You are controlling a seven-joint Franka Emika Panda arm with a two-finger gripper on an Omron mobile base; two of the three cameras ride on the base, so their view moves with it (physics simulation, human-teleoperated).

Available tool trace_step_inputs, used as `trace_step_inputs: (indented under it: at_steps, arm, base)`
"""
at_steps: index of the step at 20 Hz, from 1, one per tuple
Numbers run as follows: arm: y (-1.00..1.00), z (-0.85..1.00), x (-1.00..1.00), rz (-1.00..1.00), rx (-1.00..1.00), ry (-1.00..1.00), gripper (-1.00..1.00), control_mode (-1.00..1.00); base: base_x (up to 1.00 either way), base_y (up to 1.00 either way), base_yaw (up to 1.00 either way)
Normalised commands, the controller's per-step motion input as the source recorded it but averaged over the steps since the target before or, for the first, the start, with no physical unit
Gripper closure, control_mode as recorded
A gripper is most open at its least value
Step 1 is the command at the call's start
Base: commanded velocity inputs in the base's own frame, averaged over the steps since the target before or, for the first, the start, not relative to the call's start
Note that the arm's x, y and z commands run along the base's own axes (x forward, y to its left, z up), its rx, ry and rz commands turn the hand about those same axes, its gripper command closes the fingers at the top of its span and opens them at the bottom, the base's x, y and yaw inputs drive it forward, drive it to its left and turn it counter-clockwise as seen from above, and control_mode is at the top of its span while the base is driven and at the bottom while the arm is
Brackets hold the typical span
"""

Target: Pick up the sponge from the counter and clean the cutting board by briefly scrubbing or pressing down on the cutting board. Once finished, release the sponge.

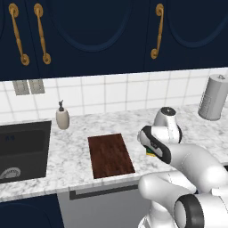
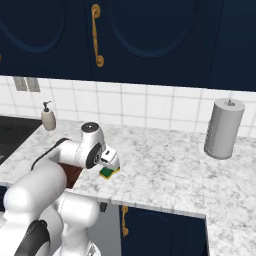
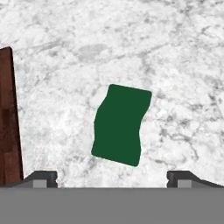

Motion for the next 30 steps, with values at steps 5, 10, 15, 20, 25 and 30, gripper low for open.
trace_step_inputs:
  at_steps: [5, 10, 15, 20, 25, 30]
  arm:
    - [-0.01, -0.12, 0.15, 0.00, 0.00, 0.00, -1.00, -1.00]
    - [-0.05, -0.13, 0.02, 0.00, 0.00, 0.00, -1.00, -1.00]
    - [-0.08, -0.06, 0.03, 0.00, 0.00, -0.01, -1.00, -1.00]
    - [-0.02, -0.09, 0.09, 0.00, 0.00, 0.00, -1.00, -1.00]
    - [0.00, -0.11, 0.18, 0.00, 0.00, 0.00, -1.00, -1.00]
    - [-0.01, -0.18, 0.20, 0.00, 0.00, 0.00, -1.00, -1.00]
  base:
    - [0.00, 0.00, 0.00]
    - [0.00, 0.00, 0.00]
    - [0.00, 0.00, 0.00]
    - [0.00, 0.00, 0.00]
    - [0.00, 0.00, 0.00]
    - [0.00, 0.00, 0.00]
